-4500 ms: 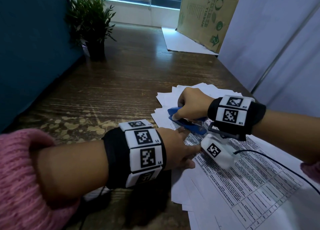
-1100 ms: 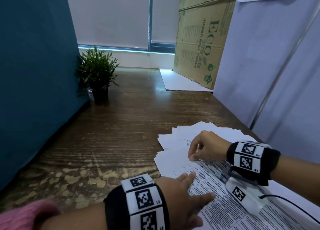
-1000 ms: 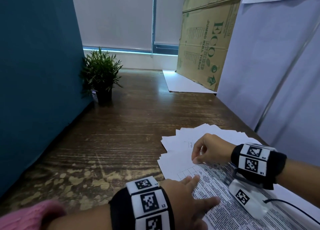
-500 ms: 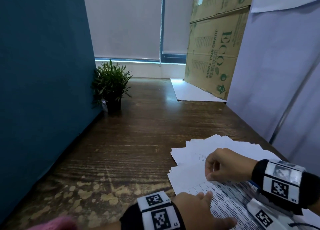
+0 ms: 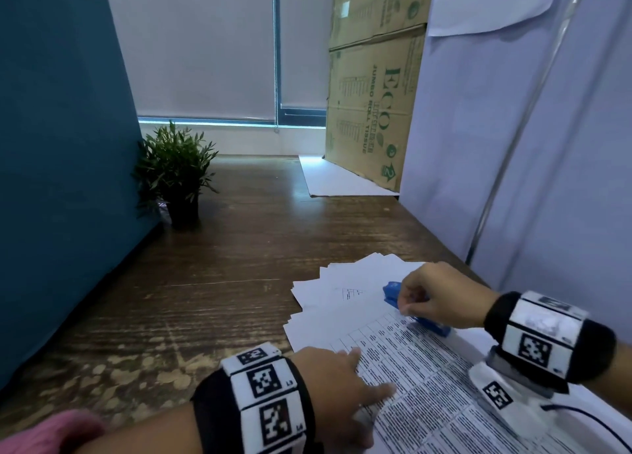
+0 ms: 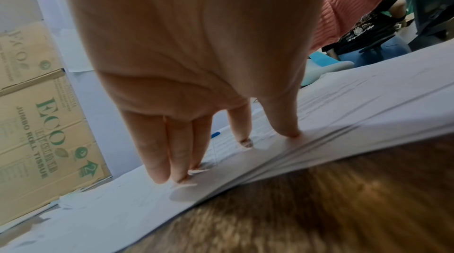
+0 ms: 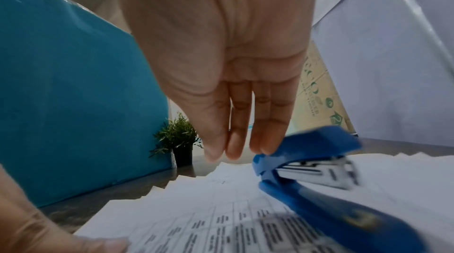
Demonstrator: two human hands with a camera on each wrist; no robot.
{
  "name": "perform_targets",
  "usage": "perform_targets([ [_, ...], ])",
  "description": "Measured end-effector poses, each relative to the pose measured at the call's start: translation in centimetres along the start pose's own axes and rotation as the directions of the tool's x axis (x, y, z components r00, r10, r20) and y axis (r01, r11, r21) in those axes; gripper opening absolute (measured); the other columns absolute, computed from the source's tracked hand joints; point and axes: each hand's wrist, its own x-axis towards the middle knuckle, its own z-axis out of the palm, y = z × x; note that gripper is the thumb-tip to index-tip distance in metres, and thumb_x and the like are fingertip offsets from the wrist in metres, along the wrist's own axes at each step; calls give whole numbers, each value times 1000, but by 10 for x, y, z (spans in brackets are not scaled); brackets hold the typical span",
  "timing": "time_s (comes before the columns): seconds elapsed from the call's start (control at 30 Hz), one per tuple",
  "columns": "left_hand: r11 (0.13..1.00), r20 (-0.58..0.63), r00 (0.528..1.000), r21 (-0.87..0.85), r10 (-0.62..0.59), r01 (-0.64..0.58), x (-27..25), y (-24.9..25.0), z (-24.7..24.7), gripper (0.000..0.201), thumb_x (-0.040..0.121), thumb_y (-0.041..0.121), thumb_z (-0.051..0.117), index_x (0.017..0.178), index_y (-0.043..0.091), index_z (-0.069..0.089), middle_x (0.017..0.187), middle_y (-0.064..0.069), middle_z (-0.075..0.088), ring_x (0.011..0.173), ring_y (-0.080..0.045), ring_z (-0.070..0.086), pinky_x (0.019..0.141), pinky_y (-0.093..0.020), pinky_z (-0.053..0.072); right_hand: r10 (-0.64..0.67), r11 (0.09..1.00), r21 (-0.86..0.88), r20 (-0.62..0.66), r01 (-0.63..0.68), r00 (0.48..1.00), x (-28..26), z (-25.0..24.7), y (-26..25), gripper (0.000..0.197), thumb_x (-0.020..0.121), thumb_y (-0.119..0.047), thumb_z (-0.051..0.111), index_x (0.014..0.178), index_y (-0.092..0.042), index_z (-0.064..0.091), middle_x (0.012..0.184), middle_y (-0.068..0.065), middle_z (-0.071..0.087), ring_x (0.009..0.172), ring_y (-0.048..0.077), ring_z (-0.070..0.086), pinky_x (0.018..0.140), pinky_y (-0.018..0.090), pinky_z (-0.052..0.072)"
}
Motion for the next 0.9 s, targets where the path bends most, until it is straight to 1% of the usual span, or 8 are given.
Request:
perform_targets([
  [0.1, 986, 40, 998, 154, 57, -63, -1, 0, -3, 56, 97, 46, 37, 146, 47, 8, 156, -18, 8, 126, -45, 42, 95, -52, 41, -30, 999, -36, -22, 29, 999, 25, 4, -14, 9, 83, -16, 67, 75, -18, 71, 68, -14, 60, 57, -7, 52, 59, 2, 37],
  [0.17, 986, 50, 996, 141, 80, -86, -1, -2, -2, 57, 99, 42, 36, 147, 46, 6, 157, -17, 4, 129, -44, 37, 98, -53, 39, -34, 999, -34, -54, 33, 998, 48, 7, -22, 8, 83, -13, 67, 79, -12, 74, 79, -5, 70, 64, 1, 54, 67, 10, 43],
  [0.23, 996, 50, 998, 73, 49, -52, 5, -4, 2, 57, 98, 45, 33, 148, 41, 7, 157, -15, 5, 134, -41, 32, 104, -53, 36, -17, 1000, -17, -76, 15, 997, 71, 10, -28, 7, 82, -11, 68, 80, -9, 75, 87, 2, 74, 72, 8, 58, 72, 20, 47],
  [0.37, 957, 34, 987, -238, -160, 163, 16, -5, 6, 72, 88, 72, 20, 150, 36, 10, 159, -1, 10, 142, -30, 22, 112, -43, 22, -4, 1000, -18, -41, 3, 999, 105, 21, -39, 6, 80, -8, 70, 79, -8, 76, 86, 4, 74, 78, 13, 66, 69, 24, 51],
  [0.5, 907, 46, 979, -371, -199, 201, 15, -7, 0, 82, 86, 75, 22, 151, 27, 5, 158, 2, 12, 144, -24, 19, 113, -38, 20, -29, 998, -44, 94, 33, 995, 126, 31, -50, 7, 78, -5, 69, 77, -7, 76, 83, 7, 75, 66, 13, 65, 59, 20, 51],
  [0.6, 917, 23, 983, -357, -181, 177, 16, -8, 2, 82, 88, 72, 23, 151, 24, 5, 158, -1, 15, 141, -28, 24, 111, -39, 25, -39, 997, -66, 138, 49, 990, 135, 31, -53, 7, 76, -3, 71, 78, -7, 76, 86, 6, 75, 73, 12, 66, 70, 26, 56],
  [0.77, 906, 11, 983, -384, -186, 175, 21, -10, 6, 82, 87, 72, 24, 151, 24, 5, 159, 0, 11, 143, -27, 20, 113, -39, 21, -59, 995, -75, 145, 70, 988, 139, 31, -54, 10, 76, -5, 72, 84, -8, 77, 87, 2, 74, 61, 0, 58, 61, 15, 50],
  [0.9, 914, -19, 982, -369, -189, 168, 21, -10, 8, 82, 88, 71, 24, 151, 20, 7, 157, -6, 18, 140, -30, 26, 110, -42, 26, -90, 987, -124, 100, 103, 991, 136, 36, -56, 15, 77, 1, 66, 81, -9, 76, 86, 4, 74, 77, 14, 65, 72, 25, 55],
])
